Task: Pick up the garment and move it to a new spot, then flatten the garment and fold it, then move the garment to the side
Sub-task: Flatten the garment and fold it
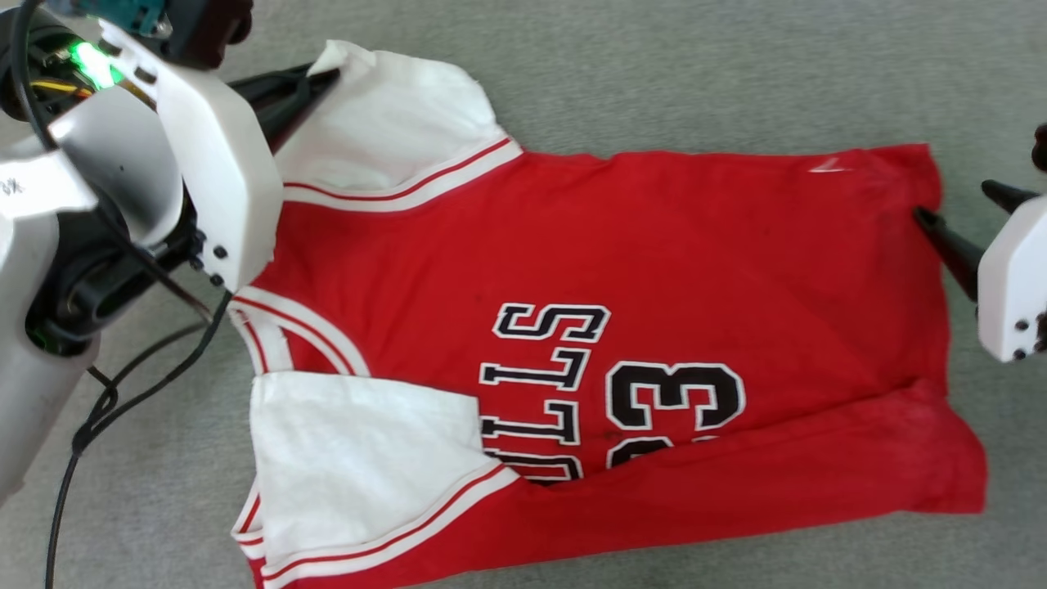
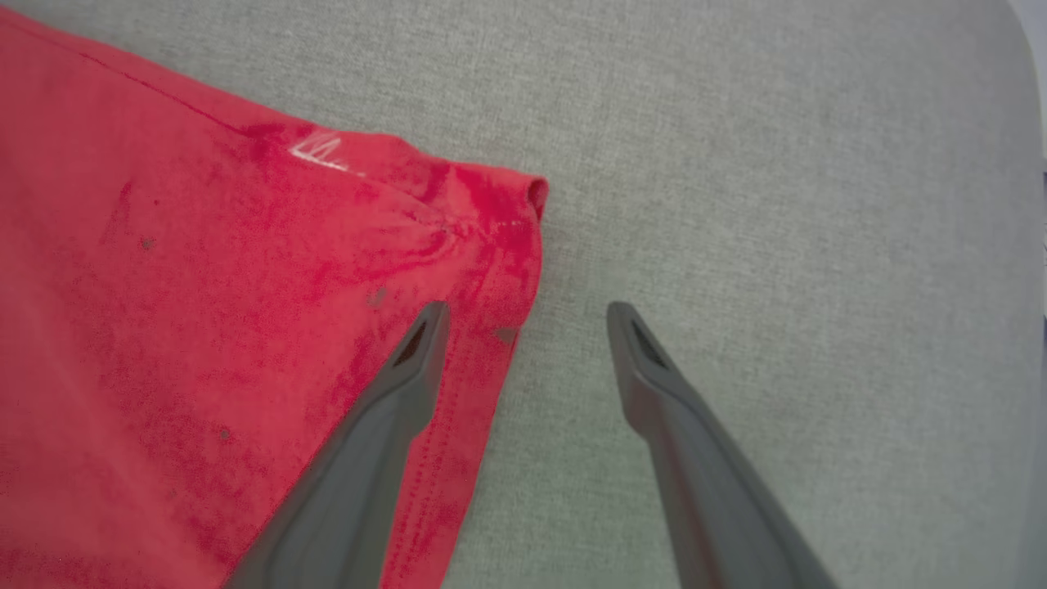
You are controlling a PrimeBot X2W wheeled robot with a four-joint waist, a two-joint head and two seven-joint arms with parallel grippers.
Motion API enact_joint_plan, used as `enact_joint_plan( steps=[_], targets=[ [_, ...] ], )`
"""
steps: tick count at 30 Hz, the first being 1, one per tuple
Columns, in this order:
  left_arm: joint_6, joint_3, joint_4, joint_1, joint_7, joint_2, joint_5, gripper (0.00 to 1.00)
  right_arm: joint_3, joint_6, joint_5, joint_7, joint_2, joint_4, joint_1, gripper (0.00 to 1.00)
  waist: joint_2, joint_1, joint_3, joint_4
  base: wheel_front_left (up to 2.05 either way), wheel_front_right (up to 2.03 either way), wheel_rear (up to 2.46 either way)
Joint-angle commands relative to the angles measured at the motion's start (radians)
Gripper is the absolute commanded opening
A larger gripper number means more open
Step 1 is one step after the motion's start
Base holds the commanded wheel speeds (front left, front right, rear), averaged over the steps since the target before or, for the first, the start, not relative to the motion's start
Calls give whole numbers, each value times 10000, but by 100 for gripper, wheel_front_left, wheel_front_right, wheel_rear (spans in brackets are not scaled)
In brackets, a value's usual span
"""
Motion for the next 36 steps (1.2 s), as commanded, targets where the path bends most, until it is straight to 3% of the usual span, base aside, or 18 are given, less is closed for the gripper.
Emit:
enact_joint_plan(
  steps=[1,7,16,18,20,31,36],
  targets=[
    [13,7,-206,180,-80,77,14,0,14,-7,57,289,-103,130,-312,100,-1,0,181,243,0,0,0],
    [135,-42,-1082,438,-249,106,102,0,372,-7,-157,1504,-438,714,-1065,100,-1,0,517,778,0,0,0],
    [124,-367,-1474,808,-648,-115,270,0,1351,-4,-172,2153,-654,1630,-1088,100,-1,0,865,1370,0,0,0],
    [114,-404,-1387,839,-734,-114,292,0,1587,10,-70,2300,-638,1731,-1012,45,-1,0,871,1431,0,0,0],
    [93,-459,-1301,840,-815,-145,310,0,1688,10,-32,2332,-677,1835,-957,0,-1,0,840,1485,0,0,0],
    [215,-306,-688,1337,-1451,-44,90,0,1137,7,167,1097,-549,1910,-874,0,-1,0,-121,1296,0,0,0],
    [467,-180,-663,2027,-1751,160,-71,0,663,-6,397,467,-364,1714,-522,0,-1,0,-870,1094,0,0,0]
  ],
)
